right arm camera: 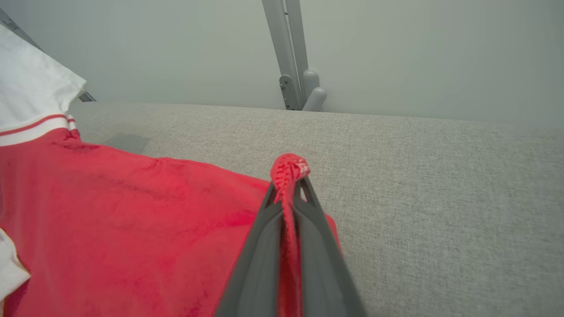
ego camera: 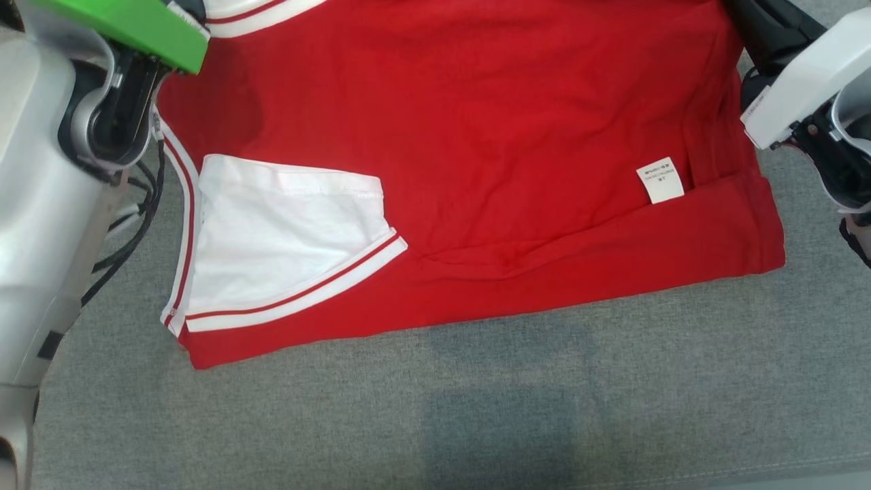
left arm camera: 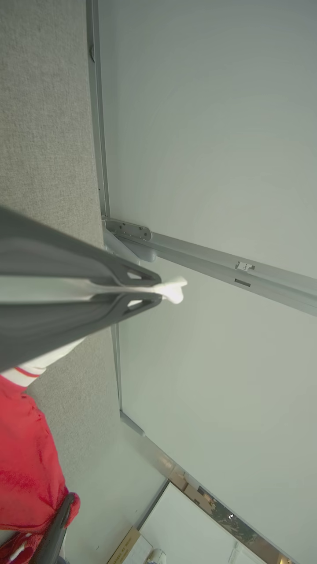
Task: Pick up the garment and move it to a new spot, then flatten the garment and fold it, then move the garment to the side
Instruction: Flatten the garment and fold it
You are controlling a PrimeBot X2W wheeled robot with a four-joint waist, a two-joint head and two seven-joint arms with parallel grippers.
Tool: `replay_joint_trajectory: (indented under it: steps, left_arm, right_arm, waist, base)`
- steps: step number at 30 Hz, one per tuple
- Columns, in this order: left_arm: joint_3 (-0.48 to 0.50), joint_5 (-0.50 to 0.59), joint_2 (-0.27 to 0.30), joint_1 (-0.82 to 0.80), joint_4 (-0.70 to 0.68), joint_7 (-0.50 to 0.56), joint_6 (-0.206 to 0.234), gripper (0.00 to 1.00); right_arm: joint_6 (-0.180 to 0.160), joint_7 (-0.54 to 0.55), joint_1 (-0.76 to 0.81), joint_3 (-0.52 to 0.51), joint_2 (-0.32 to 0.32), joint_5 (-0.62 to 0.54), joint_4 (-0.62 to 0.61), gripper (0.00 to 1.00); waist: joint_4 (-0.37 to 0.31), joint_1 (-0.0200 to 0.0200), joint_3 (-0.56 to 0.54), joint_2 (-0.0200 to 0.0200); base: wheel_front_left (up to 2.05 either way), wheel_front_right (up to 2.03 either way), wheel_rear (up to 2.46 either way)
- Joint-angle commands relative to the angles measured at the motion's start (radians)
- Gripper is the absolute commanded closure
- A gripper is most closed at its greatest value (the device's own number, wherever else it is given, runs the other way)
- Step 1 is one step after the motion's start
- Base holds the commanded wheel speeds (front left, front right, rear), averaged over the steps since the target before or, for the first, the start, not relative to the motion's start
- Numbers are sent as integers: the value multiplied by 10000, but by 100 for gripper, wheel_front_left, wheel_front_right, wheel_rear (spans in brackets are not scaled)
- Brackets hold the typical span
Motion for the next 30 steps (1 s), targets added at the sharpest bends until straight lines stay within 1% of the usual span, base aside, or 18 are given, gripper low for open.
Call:
replay_joint_trajectory:
  steps: [1, 3, 5, 9, 14, 16, 17, 19, 21, 23, 26, 27, 28, 29, 30]
  left_arm:
    - [56, -160, 283, 355, -371, -88, -20, 100]
    - [208, -371, 608, 970, -1288, -183, -12, 100]
    - [348, -630, 965, 1709, -2288, -254, 104, 100]
    - [622, -1018, 1728, 3273, -4528, -375, 462, 100]
    - [899, -1406, 2453, 5385, -7240, -559, 1030, 100]
    - [977, -1554, 2682, 6224, -7995, -602, 1261, 100]
    - [977, -1554, 2682, 6224, -7995, -602, 1261, 100]
    - [985, -1542, 2876, 7006, -8460, -643, 1574, 100]
    - [999, -1743, 2798, 7687, -8713, -688, 1766, 100]
    - [899, -1891, 2728, 8277, -8658, -680, 1898, 100]
    - [593, -2030, 2529, 8856, -8234, -626, 1954, 100]
    - [505, -2140, 2372, 8940, -8044, -637, 1885, 100]
    - [413, -2045, 2366, 8966, -7748, -609, 1940, 100]
    - [265, -1961, 2310, 8972, -7432, -526, 2034, 81]
    - [144, -1960, 2130, 8943, -7163, -490, 2023, 56]
  right_arm:
    - [-8, 56, 262, -95, -172, 99, -223, 100]
    - [-8, 183, 677, -257, -429, 267, -713, 100]
    - [-8, 240, 1123, -543, -647, 431, -1153, 100]
    - [-8, 270, 2163, -1159, -916, 638, -1882, 100]
    - [-7, -18, 3495, -1979, -777, 664, -2366, 100]
    - [-7, -151, 3945, -2243, -577, 631, -2460, 100]
    - [-7, -151, 3945, -2243, -577, 631, -2460, 100]
    - [-7, -249, 4357, -2424, -368, 576, -2468, 100]
    - [-7, -417, 4684, -2574, -126, 471, -2394, 100]
    - [-7, -589, 4959, -2630, 99, 310, -2233, 100]
    - [-7, -880, 5192, -2680, 379, -94, -1882, 100]
    - [-7, -959, 5227, -2665, 539, -149, -1759, 96]
    - [-7, -1059, 5249, -2651, 637, -264, -1656, 72]
    - [-7, -1137, 5282, -2627, 729, -325, -1532, 25]
    - [-7, -1217, 5327, -2597, 862, -344, -1431, 0]
  waist:
    - [39, 0, -59, 0]
    - [79, 0, -117, 0]
    - [115, 0, -180, 0]
    - [205, 0, -295, 0]
    - [272, 0, -415, 0]
    - [275, 0, -446, 0]
    - [275, 0, -446, 0]
    - [268, 0, -471, 0]
    - [258, 0, -477, 0]
    - [251, 0, -478, 0]
    - [213, 0, -463, 0]
    - [210, 0, -461, 0]
    - [211, 0, -465, 0]
    - [211, 0, -473, 0]
    - [211, 0, -488, 0]
  base:
    - [0, 0, 0]
    - [0, 0, 0]
    - [0, 0, 0]
    - [0, 0, 0]
    - [0, 0, 0]
    - [0, 0, 0]
    - [0, 0, 0]
    - [0, 0, 0]
    - [0, 0, 0]
    - [0, 0, 0]
    - [0, 0, 0]
    - [0, 0, 0]
    - [0, 0, 0]
    - [0, 0, 0]
    - [0, 0, 0]
